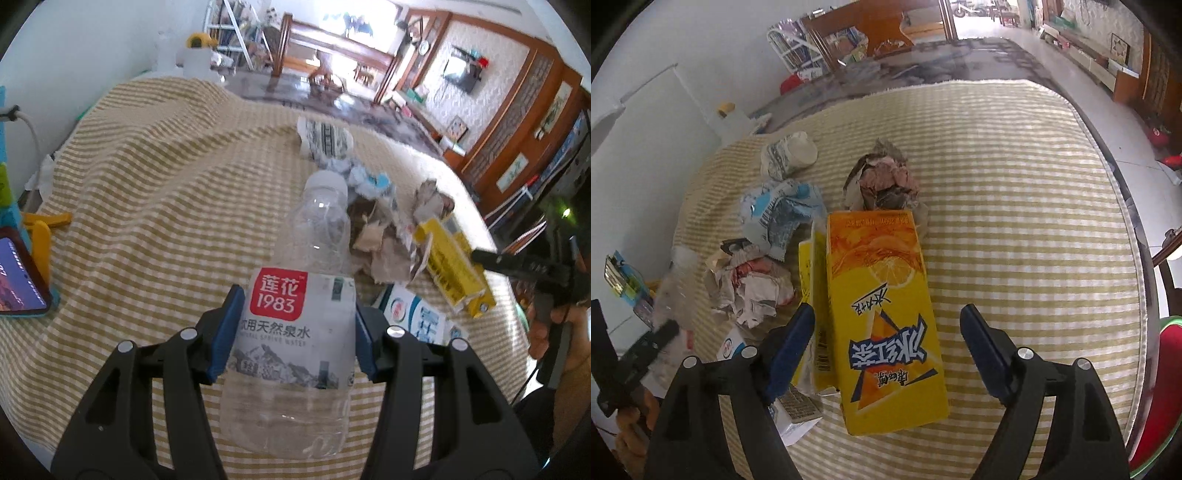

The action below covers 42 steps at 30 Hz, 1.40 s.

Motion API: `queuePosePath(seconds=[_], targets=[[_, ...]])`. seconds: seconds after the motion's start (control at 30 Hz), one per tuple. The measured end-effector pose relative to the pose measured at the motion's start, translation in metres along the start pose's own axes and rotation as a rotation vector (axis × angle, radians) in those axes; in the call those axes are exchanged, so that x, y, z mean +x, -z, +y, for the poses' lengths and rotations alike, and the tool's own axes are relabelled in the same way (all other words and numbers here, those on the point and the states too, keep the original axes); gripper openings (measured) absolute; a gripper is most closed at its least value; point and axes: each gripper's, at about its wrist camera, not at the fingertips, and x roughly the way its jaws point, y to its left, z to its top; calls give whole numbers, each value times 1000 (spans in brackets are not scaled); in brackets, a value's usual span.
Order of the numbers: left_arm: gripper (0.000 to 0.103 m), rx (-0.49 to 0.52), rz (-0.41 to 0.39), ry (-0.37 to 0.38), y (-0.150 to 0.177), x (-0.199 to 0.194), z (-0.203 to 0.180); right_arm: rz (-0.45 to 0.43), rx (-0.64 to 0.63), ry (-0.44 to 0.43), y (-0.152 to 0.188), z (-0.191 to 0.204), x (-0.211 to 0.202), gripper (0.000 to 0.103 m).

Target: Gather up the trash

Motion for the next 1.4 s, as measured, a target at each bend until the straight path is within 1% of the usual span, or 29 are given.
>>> queuePosePath(seconds=[0.1,0.2,0.3,0.37,0.47,0.57,0.6,0.8,0.83,0.87,0.9,0.93,0.97,1.03,1.17,1.2,1.27,1.33,1.4], targets=[[53,4,31,-6,3,7,-2,-12,31,-19,0,-5,-3,78],[64,7,35,-8,5,10,-3,-10,37,-9,0,-7,-2,78],[69,24,40,-8,7,14,-8,-2,44,-11,0,-9,2,78],[69,35,50,-9,7,18,-10,12,59,-26,1,-11,6,78],[70,51,59,14,9,21,-17,41,61,-34,2,-9,15,78],[70,92,75,-7,12,26,-24,64,39,-17,2,-4,23,78],[70,101,80,-19,13,27,-26,67,38,-20,3,-3,24,78],[69,92,100,-26,14,32,-24,55,59,-24,2,-5,25,78],[69,96,103,-29,15,34,-25,68,68,-28,4,-6,28,79],[68,102,103,-33,15,35,-26,74,69,-27,5,-6,30,75],[61,108,100,-36,15,35,-27,64,51,-11,5,-3,29,67],[51,112,99,-36,16,35,-27,65,43,-21,5,-1,28,61],[51,113,98,-32,16,35,-27,60,44,-25,5,0,26,59],[50,102,78,-9,15,33,-26,24,33,-23,6,4,19,59],[50,38,-2,33,12,16,-18,-93,-1,-22,10,14,-13,59],[50,24,-20,34,11,12,-15,-141,-10,-18,12,16,-26,59],[50,6,-44,31,10,7,-12,-206,-33,4,16,20,-44,59],[50,4,-65,22,11,3,-11,-281,-54,34,24,20,-65,59],[50,18,-84,6,12,0,-15,-320,-50,44,33,17,-77,59]])
